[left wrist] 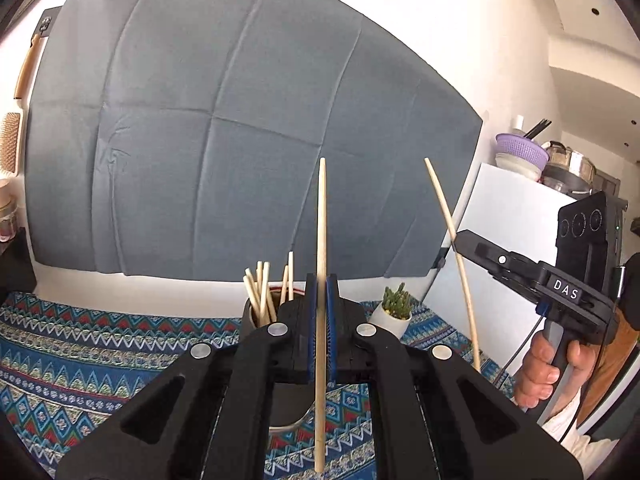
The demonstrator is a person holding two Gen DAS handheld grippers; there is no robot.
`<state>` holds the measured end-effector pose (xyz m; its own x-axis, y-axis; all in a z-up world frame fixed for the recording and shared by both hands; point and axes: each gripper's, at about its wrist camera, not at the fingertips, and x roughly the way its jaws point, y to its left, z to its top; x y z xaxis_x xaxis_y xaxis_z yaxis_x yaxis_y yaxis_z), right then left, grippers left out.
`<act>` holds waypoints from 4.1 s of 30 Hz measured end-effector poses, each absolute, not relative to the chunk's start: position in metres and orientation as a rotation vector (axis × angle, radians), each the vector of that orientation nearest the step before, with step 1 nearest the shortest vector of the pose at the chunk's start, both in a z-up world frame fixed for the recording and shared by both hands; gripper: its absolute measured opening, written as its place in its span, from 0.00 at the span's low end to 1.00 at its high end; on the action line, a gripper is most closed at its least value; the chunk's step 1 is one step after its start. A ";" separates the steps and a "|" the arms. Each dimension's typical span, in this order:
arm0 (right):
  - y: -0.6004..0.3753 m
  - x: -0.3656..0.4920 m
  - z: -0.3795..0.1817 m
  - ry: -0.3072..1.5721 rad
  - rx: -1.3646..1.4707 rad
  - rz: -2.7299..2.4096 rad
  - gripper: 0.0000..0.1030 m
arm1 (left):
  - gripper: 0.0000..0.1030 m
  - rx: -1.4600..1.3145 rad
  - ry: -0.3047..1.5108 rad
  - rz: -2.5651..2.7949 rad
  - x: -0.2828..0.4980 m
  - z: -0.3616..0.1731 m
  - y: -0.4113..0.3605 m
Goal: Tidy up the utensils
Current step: 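Lift both held sticks with both grippers up over the black cup, then lower both sticks into the black cup and open both grippers, then withdraw both grippers up and away from the black cup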
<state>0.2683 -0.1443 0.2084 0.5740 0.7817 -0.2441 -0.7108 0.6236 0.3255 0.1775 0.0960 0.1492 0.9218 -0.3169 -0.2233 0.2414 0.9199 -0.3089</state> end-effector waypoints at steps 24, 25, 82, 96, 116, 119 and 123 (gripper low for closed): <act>-0.088 0.335 0.172 0.157 0.400 0.771 0.05 | 0.05 -0.445 -0.119 -0.325 0.237 0.132 0.119; -0.086 0.337 0.168 0.169 0.402 0.779 0.05 | 0.05 -0.457 -0.128 -0.338 0.237 0.129 0.120; -0.080 0.340 0.152 0.474 -0.089 0.751 0.72 | 0.45 -0.029 0.380 -0.152 0.262 0.134 0.077; -0.131 0.316 0.198 0.359 -0.045 0.620 0.91 | 0.94 0.078 0.285 -0.035 0.212 0.169 0.074; -0.179 0.197 0.219 0.320 -0.142 0.535 0.92 | 0.94 0.156 0.378 0.032 0.114 0.158 0.042; -0.181 0.180 0.208 0.339 -0.154 0.535 0.92 | 0.94 0.143 0.398 0.022 0.099 0.149 0.040; -0.186 0.160 0.191 0.387 -0.129 0.550 0.92 | 0.94 0.105 0.418 0.000 0.080 0.135 0.039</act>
<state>0.1602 -0.1858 0.1910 0.7825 0.4839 -0.3917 -0.5320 0.8466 -0.0170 0.0804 0.0387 0.1349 0.9142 0.0218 -0.4047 0.0213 0.9946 0.1015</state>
